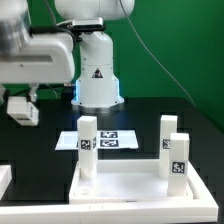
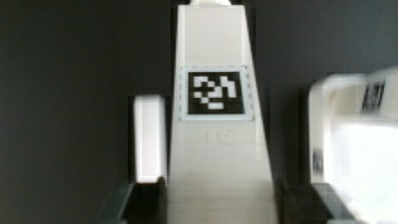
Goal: Assemble desk
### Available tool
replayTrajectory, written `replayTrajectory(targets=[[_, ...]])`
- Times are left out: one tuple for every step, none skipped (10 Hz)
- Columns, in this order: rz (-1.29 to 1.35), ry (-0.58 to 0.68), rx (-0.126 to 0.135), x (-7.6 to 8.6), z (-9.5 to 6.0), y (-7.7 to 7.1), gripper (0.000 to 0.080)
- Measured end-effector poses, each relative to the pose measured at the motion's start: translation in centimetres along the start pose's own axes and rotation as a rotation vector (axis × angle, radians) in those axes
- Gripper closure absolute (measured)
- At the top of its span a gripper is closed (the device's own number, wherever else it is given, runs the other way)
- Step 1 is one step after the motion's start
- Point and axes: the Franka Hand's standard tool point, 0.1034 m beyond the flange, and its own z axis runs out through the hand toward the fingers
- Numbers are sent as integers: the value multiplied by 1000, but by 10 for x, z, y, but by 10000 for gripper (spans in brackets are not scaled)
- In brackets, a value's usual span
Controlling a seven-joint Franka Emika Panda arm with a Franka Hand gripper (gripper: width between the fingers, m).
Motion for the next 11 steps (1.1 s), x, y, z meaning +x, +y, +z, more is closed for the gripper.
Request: replayTrajectory(targets=[[1, 109, -10, 7, 1, 2, 514], [2, 176, -19, 7, 0, 2, 514], [40, 241, -19, 12, 1, -12, 514], [54, 338, -4, 24, -8, -34, 514], [78, 435, 10, 31, -14, -52, 514], [142, 496, 27, 34, -15, -75, 514], [156, 580, 22, 39, -13, -97, 514], [149, 609, 9, 35, -6, -101, 514], [149, 657, -8, 36, -7, -94, 514], [150, 748, -35, 39, -12, -90, 514], [145, 802, -58, 36, -9, -89, 514]])
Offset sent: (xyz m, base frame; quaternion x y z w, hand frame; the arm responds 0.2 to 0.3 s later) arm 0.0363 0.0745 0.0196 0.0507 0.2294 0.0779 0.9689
